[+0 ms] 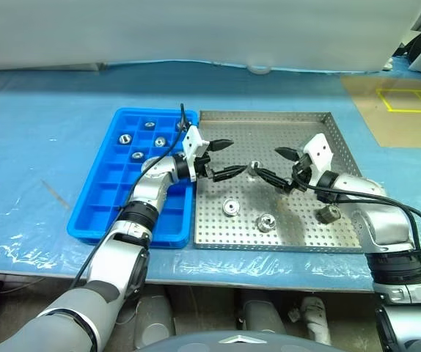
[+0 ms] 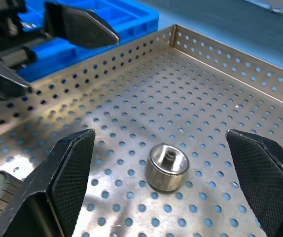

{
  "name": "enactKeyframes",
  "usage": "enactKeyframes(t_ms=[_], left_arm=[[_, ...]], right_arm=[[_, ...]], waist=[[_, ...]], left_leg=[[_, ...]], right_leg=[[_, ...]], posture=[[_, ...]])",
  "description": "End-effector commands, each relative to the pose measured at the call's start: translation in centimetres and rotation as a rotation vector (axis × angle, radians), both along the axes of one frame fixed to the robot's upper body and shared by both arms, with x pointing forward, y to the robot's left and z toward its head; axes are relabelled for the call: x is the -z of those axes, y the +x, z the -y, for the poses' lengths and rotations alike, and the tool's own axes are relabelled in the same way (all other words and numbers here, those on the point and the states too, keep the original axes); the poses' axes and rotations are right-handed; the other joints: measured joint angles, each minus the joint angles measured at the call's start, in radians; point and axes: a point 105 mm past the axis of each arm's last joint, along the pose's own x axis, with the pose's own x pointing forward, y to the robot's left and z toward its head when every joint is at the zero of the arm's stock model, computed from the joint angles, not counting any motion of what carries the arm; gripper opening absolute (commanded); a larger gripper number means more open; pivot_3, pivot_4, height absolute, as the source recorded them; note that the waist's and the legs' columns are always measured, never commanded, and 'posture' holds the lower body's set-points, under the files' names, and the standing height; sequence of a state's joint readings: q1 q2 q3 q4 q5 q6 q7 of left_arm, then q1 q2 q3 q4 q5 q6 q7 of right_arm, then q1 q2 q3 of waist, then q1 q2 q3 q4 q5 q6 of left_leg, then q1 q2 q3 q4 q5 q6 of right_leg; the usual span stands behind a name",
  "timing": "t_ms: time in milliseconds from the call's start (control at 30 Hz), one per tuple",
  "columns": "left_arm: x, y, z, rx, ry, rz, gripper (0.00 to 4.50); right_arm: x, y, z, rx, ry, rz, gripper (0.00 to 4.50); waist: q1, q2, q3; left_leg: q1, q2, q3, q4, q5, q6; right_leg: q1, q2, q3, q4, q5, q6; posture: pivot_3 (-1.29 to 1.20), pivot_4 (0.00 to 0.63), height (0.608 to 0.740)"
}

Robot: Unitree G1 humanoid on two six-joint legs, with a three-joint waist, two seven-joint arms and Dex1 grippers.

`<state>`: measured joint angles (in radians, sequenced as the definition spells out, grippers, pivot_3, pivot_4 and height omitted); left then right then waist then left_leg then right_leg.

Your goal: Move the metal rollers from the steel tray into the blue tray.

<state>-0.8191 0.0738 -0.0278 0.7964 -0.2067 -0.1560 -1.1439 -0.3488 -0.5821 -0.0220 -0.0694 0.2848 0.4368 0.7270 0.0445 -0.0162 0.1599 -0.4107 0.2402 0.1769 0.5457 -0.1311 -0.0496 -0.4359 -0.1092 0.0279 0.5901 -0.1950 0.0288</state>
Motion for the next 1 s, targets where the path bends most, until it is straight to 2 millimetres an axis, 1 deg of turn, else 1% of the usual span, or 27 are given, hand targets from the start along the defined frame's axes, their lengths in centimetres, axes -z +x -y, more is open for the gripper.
enactKeyframes(t_ms=[33, 267, 433, 733, 1000], left_arm=[[-1.4, 0.0, 0.5, 0.024, -0.017, 0.052, 4.48], [-0.9, -0.2, 0.8, 0.048, 0.005, 0.046, 4.48], [-0.2, -0.7, 0.7, 0.094, 0.056, 0.048, 4.48], [0.2, -0.8, 0.8, 0.108, 0.081, 0.049, 4.48], [0.7, -1.3, 1.0, 0.137, 0.099, 0.036, 4.48]], right_arm=[[-1.4, -0.2, 0.0, -0.017, 0.004, 0.053, 4.50], [-1.2, -0.7, 0.3, -0.014, 0.004, 0.042, 4.50], [-0.7, -0.8, 0.6, -0.013, -0.027, 0.031, 4.50], [-0.4, -0.8, 0.6, -0.017, -0.039, 0.026, 4.50], [0.1, -1.6, 0.5, -0.025, -0.041, 0.008, 4.50]], waist=[[-0.001, 0.000, 0.000], [-0.001, 0.000, 0.000], [-0.001, 0.000, 0.000], [-0.002, 0.000, 0.000], [-0.002, 0.000, 0.000]], left_leg=[[0.000, 0.000, 0.000, 0.000, 0.000, 0.000], [0.000, 0.000, 0.000, 0.000, 0.000, 0.000], [0.000, 0.000, 0.000, 0.000, 0.000, 0.000], [0.000, 0.000, 0.000, 0.001, 0.000, 0.000], [0.001, 0.000, 0.000, 0.001, 0.000, 0.000]], right_leg=[[0.000, 0.000, 0.000, 0.000, 0.000, 0.000], [0.000, 0.000, 0.000, 0.000, 0.000, 0.000], [0.000, 0.000, 0.000, 0.000, 0.000, 0.000], [0.000, 0.000, 0.000, 0.001, 0.000, 0.000], [0.000, 0.000, 0.000, 0.001, 0.000, 0.000]], posture=[[-0.19, 0.150, 0.740], [-0.20, 0.150, 0.740], [-0.21, 0.150, 0.740], [-0.21, 0.150, 0.740], [-0.23, 0.150, 0.740]])
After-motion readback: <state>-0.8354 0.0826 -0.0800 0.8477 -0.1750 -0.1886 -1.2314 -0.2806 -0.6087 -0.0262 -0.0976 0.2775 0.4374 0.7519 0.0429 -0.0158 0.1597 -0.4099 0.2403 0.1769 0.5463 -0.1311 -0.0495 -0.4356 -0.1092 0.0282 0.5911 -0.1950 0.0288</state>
